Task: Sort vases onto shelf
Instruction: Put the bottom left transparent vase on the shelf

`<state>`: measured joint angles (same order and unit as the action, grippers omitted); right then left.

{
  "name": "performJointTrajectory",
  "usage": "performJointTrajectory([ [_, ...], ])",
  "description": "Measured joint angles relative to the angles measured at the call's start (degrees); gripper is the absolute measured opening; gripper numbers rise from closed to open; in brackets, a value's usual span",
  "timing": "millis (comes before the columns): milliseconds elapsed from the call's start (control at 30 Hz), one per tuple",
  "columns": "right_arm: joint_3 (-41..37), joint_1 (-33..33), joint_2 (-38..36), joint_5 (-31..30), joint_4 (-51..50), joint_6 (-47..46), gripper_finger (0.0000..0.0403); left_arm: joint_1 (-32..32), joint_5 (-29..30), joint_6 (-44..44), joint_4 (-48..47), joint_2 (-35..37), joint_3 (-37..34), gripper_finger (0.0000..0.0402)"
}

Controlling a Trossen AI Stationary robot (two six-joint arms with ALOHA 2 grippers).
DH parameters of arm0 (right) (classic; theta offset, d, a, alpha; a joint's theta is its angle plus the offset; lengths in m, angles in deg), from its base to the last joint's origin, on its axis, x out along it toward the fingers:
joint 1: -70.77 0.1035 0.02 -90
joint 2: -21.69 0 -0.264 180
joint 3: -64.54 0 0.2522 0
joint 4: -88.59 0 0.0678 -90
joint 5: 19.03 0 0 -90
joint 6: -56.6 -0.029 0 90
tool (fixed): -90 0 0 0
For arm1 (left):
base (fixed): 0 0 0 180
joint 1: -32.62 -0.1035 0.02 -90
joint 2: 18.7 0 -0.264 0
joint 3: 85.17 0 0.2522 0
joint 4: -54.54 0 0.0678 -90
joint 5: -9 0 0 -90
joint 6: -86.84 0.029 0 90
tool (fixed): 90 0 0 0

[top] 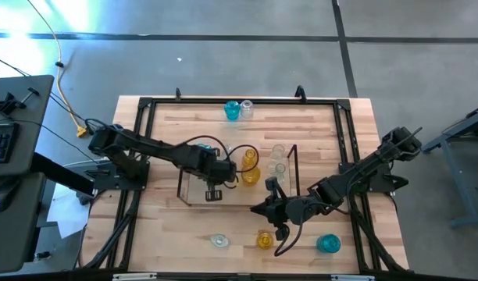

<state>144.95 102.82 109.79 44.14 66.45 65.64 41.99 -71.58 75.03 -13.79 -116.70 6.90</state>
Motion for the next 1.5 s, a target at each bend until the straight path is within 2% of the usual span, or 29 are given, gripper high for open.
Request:
performJointTrajectory([
  [233, 0.0, 0.0, 0.0, 0.0, 0.0, 0.0, 0.0, 1.3, -0.27, -0.55, -0.01, 0.1, 0.0, 0.0],
  [367, 0.0, 0.69, 0.0, -1.12, -0.5, -0.79, 0.0, 4.67, -0.21, -1.57, 1.63, 2.93, 0.0, 0.0],
  [500, -0.02, 2.52, -0.25, -5.75, -1.23, -1.77, 0.0, 8.68, -0.53, -1.47, 8.63, 7.35, -1.04, 0.0],
  [600, 0.69, 4.56, -0.76, -7.43, -4.36, -4.76, 0.0, 10.14, -2.57, -0.76, 18.95, 11.8, -5.28, 0.0],
  [733, 7.27, 7.68, -0.75, -7.45, -19.92, -18.51, 0.0, 11.17, -9.5, 3.27, 34.48, 18.4, -14.01, 0.0],
  [833, 12.83, 10.01, -0.31, -7.27, -32.66, -31.7, 0.0, 11.7, -12.12, 6.66, 44.92, 23.58, -19.62, 0.0],
  [933, 17.87, 12.46, 0.53, -5.44, -44.04, -46.02, 0.0, 11.94, -11.75, 8.98, 51.5, 28.56, -23.65, 0.0],
  [1100, 23.83, 16.22, 4.25, 0.83, -60.09, -67.94, 0.0, 12.73, -10.42, 12.67, 56.74, 36.45, -29.26, 0.0],
  [1200, 25.51, 18.63, 6.86, 5.66, -65.32, -79.54, 0.0001, 12.98, -9.28, 13.51, 59.09, 40.54, -32.51, 0.0],
  [1300, 25.38, 21.04, 8.66, 11.08, -65.65, -88.06, 0.0018, 13.23, -7.54, 13.57, 60.75, 44.21, -35.56, 0.0001],
  [1500, 25.24, 24.98, 11.78, 19.38, -69.26, -105.59, 0.0112, 13.99, -5.45, 13.51, 61.18, 49.54, -39.55, 0.0001],
])
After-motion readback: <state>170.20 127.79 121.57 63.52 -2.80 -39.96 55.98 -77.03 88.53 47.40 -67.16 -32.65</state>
